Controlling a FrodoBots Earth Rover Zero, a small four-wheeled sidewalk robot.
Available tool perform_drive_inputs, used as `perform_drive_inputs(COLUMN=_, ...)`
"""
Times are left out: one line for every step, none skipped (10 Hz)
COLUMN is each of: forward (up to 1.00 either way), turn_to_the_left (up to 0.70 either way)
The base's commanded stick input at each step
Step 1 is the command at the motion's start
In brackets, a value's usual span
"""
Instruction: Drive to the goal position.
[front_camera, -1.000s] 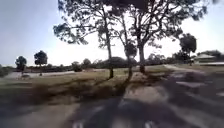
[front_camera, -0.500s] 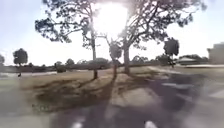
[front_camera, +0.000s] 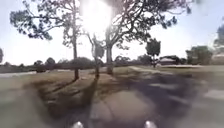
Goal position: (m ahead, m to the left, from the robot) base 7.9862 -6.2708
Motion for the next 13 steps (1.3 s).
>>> perform_drive_inputs(forward=0.92, turn_to_the_left=-0.35)
perform_drive_inputs(forward=0.92, turn_to_the_left=-0.35)
perform_drive_inputs(forward=0.92, turn_to_the_left=-0.35)
perform_drive_inputs(forward=0.92, turn_to_the_left=-0.35)
perform_drive_inputs(forward=0.92, turn_to_the_left=-0.34)
perform_drive_inputs(forward=0.92, turn_to_the_left=-0.22)
perform_drive_inputs(forward=0.92, turn_to_the_left=-0.02)
perform_drive_inputs(forward=0.92, turn_to_the_left=0.02)
perform_drive_inputs(forward=0.92, turn_to_the_left=0.0)
perform_drive_inputs(forward=0.95, turn_to_the_left=0.0)
perform_drive_inputs(forward=1.0, turn_to_the_left=0.0)
perform_drive_inputs(forward=1.0, turn_to_the_left=0.0)
perform_drive_inputs(forward=1.0, turn_to_the_left=0.0)
